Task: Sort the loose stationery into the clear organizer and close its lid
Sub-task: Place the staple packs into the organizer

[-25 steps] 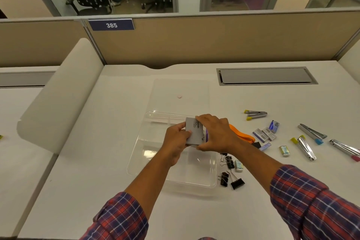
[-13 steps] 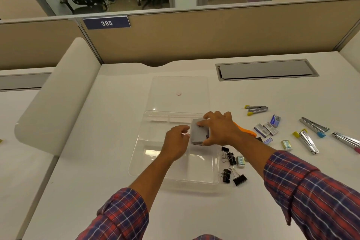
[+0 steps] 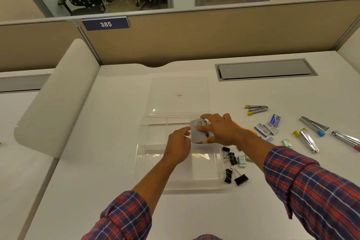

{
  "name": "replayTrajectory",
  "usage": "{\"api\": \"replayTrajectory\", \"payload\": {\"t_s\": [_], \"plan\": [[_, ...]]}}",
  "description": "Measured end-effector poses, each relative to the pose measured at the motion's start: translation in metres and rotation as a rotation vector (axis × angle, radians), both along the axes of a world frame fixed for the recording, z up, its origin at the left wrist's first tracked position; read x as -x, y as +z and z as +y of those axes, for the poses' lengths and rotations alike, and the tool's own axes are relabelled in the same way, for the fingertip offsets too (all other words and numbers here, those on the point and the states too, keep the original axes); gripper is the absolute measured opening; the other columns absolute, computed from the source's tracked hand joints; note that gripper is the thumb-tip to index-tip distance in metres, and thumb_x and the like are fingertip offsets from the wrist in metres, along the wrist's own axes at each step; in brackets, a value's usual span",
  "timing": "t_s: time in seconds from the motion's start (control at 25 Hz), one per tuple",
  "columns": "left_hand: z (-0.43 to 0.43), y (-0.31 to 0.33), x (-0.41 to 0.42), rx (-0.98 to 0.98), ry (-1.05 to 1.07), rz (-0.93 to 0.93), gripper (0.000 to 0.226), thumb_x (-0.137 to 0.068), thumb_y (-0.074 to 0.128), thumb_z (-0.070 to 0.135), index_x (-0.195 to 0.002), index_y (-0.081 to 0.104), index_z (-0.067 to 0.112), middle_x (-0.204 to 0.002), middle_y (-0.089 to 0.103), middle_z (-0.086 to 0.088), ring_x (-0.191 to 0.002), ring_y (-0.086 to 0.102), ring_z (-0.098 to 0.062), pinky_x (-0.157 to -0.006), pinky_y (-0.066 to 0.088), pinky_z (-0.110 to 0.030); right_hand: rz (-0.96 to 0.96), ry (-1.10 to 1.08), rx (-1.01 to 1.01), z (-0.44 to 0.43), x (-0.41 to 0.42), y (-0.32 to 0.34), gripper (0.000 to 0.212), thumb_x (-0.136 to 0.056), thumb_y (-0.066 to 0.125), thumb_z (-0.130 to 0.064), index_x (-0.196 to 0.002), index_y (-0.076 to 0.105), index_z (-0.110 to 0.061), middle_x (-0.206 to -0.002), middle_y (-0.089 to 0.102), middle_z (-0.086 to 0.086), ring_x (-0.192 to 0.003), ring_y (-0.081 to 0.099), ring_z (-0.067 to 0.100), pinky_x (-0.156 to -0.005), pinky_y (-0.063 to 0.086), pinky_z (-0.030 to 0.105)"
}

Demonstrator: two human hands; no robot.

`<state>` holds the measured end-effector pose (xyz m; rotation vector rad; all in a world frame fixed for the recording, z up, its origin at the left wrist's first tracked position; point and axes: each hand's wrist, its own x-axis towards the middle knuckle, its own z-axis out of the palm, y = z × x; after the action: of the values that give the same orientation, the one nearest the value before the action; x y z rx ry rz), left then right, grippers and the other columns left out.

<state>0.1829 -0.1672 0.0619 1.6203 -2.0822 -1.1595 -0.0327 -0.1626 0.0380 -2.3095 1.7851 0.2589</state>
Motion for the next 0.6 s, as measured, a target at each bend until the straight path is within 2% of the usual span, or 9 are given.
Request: {"api": "replayTrajectory", "payload": {"t_s": [0.12, 0.2, 0.32, 0.4, 0.6], "plan": [[0.001, 0.0, 0.0, 0.006, -0.006, 0.012, 0.042, -0.104, 0.053, 0.008, -0.145, 0.057, 0.014, -0.136, 0.067, -0.009, -0.12, 0.064, -0.024, -0.105, 0.05, -0.034, -0.009, 0.008, -0.01, 0.001, 0.002, -0.001, 0.065, -0.093, 0.04, -0.072, -0.152, 0.03, -0.048, -0.167, 0.014, 0.0, -0.147, 0.021, 0.027, -0.109, 0.023, 0.052], [0.0, 0.0, 0.0, 0.008, -0.004, 0.021, 0.042, -0.104, 0.053, 0.008, -0.145, 0.057, 0.014, -0.136, 0.067, -0.009, -0.12, 0.064, -0.024, -0.106, 0.049, -0.034, -0.029, 0.009, -0.004, 0.003, 0.002, -0.003, 0.06, -0.094, 0.038, -0.07, -0.15, 0.034, -0.049, -0.169, 0.01, -0.002, -0.149, 0.018, 0.026, -0.11, 0.023, 0.053], [0.001, -0.002, 0.0, 0.013, 0.002, 0.033, 0.041, -0.103, 0.054, 0.01, -0.145, 0.057, 0.013, -0.138, 0.065, -0.01, -0.121, 0.063, -0.024, -0.106, 0.048, -0.033, -0.105, -0.053, 0.051, 0.008, 0.0, -0.004, 0.053, -0.097, 0.042, -0.063, -0.147, 0.043, -0.046, -0.169, 0.011, -0.004, -0.15, 0.02, 0.025, -0.112, 0.024, 0.053], [0.003, -0.004, 0.002, 0.036, 0.022, 0.026, 0.043, -0.103, 0.056, 0.016, -0.146, 0.054, 0.013, -0.142, 0.061, -0.01, -0.126, 0.059, -0.024, -0.11, 0.046, -0.035, -0.167, -0.123, 0.115, 0.014, 0.0, -0.004, 0.055, -0.098, 0.049, -0.057, -0.149, 0.043, -0.039, -0.169, 0.015, -0.003, -0.15, 0.023, 0.024, -0.112, 0.026, 0.052], [0.009, -0.014, 0.017, 0.317, 0.01, -0.176, 0.059, -0.104, 0.053, 0.038, -0.156, 0.037, 0.016, -0.161, 0.039, -0.008, -0.15, 0.033, -0.026, -0.124, 0.025, -0.042, -0.187, -0.212, 0.219, 0.036, 0.001, -0.001, 0.074, -0.097, 0.05, -0.055, -0.158, 0.026, -0.021, -0.168, 0.018, 0.004, -0.15, 0.025, 0.026, -0.113, 0.031, 0.051]]}}
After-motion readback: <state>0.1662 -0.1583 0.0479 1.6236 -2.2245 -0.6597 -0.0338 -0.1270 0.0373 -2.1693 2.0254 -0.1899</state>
